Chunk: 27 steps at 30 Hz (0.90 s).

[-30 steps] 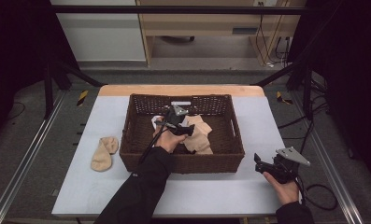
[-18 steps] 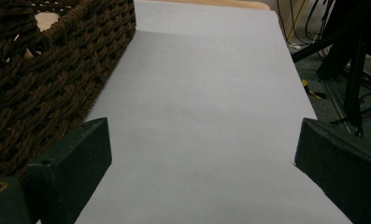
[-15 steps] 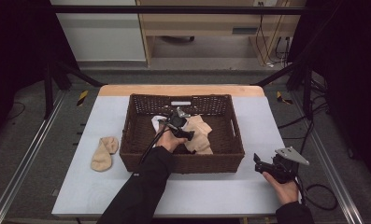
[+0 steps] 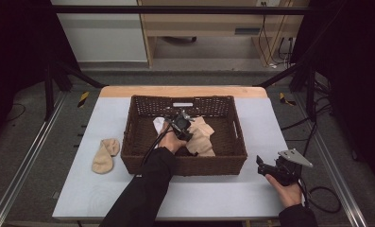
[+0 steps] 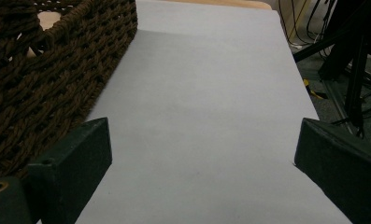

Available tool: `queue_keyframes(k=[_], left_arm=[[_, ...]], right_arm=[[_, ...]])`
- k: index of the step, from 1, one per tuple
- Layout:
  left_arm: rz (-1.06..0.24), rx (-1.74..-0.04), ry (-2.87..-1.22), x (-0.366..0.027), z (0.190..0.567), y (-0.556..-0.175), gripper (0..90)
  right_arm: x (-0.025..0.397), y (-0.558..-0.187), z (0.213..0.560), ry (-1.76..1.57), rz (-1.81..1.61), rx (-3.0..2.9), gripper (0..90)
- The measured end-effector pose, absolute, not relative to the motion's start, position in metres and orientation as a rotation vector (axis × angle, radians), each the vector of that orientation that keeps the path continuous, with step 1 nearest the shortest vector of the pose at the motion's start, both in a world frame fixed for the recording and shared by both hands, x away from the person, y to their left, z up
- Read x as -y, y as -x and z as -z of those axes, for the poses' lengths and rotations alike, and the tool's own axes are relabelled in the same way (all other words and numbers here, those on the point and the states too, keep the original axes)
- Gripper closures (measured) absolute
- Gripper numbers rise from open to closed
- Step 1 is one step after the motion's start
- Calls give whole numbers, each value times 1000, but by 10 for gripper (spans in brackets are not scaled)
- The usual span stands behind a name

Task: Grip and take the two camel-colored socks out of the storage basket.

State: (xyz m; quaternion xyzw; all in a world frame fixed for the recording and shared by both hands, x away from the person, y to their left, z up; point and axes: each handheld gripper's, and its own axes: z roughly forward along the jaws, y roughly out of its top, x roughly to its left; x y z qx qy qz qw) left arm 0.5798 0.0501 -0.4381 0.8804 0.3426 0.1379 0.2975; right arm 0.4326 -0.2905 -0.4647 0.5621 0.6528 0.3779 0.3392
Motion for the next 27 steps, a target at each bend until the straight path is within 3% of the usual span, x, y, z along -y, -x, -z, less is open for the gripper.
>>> queue_keyframes(k=[13, 16, 27], left_arm=[[-473, -837, -2118, -56, 409, -565, 853], [-484, -813, -1993, -62, 390, -556, 853], [-542, -750, -1832, -81, 334, -533, 855]], right_arm=[[292, -432, 464, -1467, -985, -1693, 44], [291, -432, 465, -1468, -982, -1694, 44], [293, -432, 464, -1469, -990, -1687, 44]])
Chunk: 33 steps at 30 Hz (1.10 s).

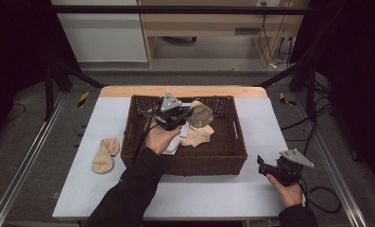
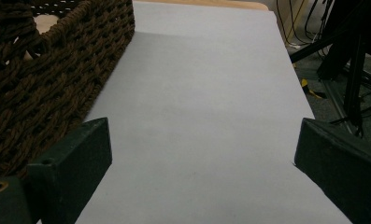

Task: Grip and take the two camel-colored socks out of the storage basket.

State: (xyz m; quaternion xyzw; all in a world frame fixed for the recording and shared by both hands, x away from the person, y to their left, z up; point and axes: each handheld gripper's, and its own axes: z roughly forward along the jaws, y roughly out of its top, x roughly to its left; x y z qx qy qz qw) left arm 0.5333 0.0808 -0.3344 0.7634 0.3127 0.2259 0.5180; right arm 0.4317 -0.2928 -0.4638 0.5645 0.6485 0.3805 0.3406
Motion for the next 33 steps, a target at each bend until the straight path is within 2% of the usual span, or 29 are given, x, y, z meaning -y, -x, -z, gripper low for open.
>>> queue_keyframes(k=[17, 33], left_arm=[[-567, -775, -1643, -131, 290, -504, 855], [-644, -868, -1509, -208, 281, -479, 856]], right_arm=[[293, -430, 463, -1470, -996, -1681, 44], [292, -429, 463, -1460, -991, -1681, 44]])
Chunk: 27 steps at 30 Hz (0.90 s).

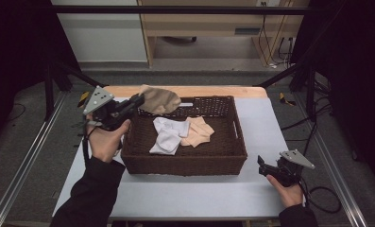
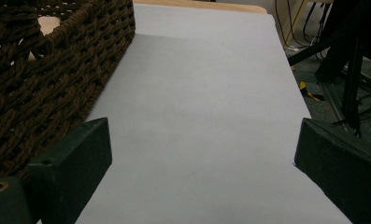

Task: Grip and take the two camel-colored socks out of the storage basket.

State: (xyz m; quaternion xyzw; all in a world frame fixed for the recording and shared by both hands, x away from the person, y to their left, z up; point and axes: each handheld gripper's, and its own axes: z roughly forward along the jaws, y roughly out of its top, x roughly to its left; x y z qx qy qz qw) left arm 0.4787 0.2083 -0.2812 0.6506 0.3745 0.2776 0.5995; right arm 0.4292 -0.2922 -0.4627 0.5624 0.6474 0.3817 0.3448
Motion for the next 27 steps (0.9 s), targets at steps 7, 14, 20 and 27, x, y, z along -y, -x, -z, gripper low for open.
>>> queue_keyframes(k=[7, 14, 20, 27], left_arm=[[-706, -914, -1463, -250, 275, -463, 856], [-752, -958, -1422, -280, 277, -451, 856], [-784, -1016, -1385, -309, 286, -438, 856], [-786, -1088, -1400, -332, 311, -431, 856]], right_arm=[[292, -428, 462, -1460, -990, -1680, 45], [292, -428, 462, -1458, -988, -1680, 44], [293, -427, 462, -1459, -991, -1676, 44], [292, -427, 462, -1460, -987, -1680, 45]])
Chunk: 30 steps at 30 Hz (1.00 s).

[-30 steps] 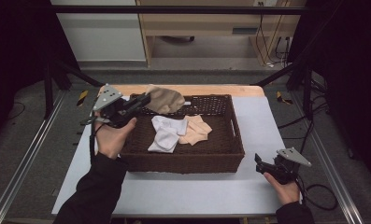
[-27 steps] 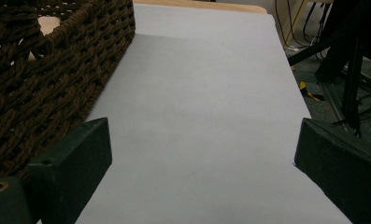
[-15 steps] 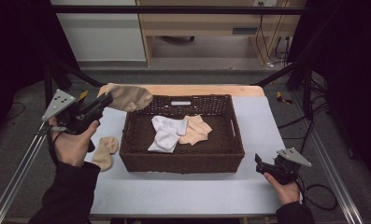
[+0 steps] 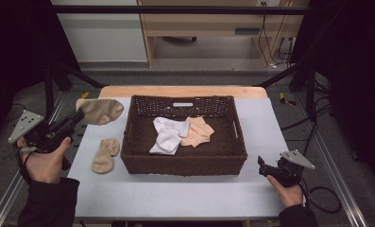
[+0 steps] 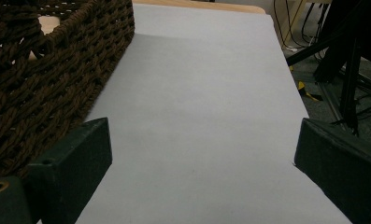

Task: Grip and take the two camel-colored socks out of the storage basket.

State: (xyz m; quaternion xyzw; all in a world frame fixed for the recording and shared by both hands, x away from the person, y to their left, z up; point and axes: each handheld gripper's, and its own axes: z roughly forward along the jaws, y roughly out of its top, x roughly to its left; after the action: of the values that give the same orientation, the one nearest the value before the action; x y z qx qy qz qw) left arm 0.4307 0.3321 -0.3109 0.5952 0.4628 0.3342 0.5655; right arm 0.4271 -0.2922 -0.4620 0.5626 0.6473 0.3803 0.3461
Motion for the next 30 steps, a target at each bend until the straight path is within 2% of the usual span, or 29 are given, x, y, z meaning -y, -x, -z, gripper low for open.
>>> queue_keyframes(k=[7, 11, 24, 26, 28, 29, 30], left_arm=[[-764, -1151, -1430, -344, 341, -427, 856], [-727, -1220, -1509, -347, 375, -429, 856], [-655, -1329, -1675, -342, 428, -441, 846], [-660, -1347, -1706, -341, 436, -443, 809], [-671, -1365, -1725, -341, 443, -446, 687], [-675, -1373, -1733, -342, 446, -447, 687], [-679, -1383, -1733, -342, 448, -448, 638]], right_arm=[[292, -427, 462, -1460, -986, -1679, 45], [293, -427, 462, -1458, -985, -1679, 45], [292, -427, 463, -1458, -971, -1692, 46], [291, -428, 464, -1456, -962, -1698, 46], [291, -429, 465, -1460, -954, -1707, 46], [291, -429, 465, -1460, -954, -1707, 46], [291, -429, 465, -1458, -952, -1710, 46]])
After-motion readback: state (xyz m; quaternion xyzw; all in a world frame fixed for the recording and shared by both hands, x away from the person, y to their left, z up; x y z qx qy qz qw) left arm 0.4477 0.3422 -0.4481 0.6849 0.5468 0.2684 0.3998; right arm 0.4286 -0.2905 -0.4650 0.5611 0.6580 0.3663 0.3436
